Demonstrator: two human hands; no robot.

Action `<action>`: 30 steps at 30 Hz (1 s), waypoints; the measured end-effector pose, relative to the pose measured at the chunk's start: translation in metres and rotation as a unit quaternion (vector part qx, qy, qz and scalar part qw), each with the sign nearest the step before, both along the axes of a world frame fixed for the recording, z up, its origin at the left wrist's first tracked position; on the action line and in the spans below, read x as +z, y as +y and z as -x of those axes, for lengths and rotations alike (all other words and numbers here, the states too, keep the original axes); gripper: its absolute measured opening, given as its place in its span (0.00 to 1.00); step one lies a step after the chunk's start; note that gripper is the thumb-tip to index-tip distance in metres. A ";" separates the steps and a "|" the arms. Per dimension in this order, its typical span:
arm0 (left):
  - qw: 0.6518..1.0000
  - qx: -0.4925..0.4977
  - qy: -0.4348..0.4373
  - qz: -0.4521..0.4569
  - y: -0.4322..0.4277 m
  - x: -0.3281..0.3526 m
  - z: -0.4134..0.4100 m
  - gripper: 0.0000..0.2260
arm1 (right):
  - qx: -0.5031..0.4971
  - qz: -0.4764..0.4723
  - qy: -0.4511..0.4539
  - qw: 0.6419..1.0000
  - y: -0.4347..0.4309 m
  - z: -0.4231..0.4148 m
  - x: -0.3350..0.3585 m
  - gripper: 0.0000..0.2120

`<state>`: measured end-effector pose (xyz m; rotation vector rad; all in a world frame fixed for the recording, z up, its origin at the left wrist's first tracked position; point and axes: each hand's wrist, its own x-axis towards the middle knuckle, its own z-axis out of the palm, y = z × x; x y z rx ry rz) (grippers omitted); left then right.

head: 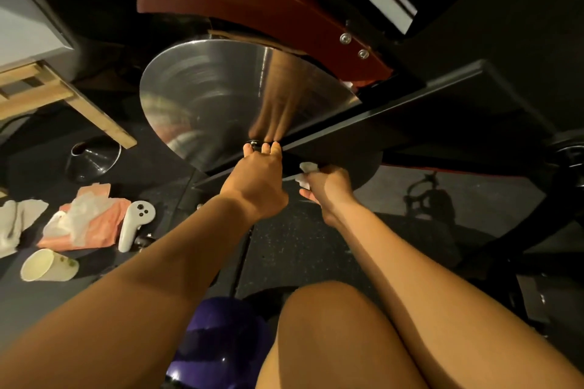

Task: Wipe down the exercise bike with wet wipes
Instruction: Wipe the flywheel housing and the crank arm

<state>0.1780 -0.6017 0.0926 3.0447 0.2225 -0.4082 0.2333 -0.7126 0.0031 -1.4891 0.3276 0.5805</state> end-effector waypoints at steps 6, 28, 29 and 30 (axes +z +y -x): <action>0.988 -0.029 -0.056 0.138 0.056 0.001 0.013 0.31 | -0.002 0.109 -0.097 0.989 -0.012 0.014 -0.019 0.04; 0.973 -0.113 -0.191 -0.066 0.150 -0.012 -0.010 0.20 | -0.224 -0.300 0.121 0.919 -0.010 0.003 -0.065 0.05; 0.972 -0.115 -0.195 -0.063 0.150 -0.012 -0.011 0.20 | -0.237 -0.301 0.106 0.918 -0.019 0.003 -0.064 0.05; 0.971 -0.117 -0.200 -0.059 0.149 -0.012 -0.012 0.20 | -0.235 -0.308 0.102 0.916 -0.017 0.004 -0.065 0.04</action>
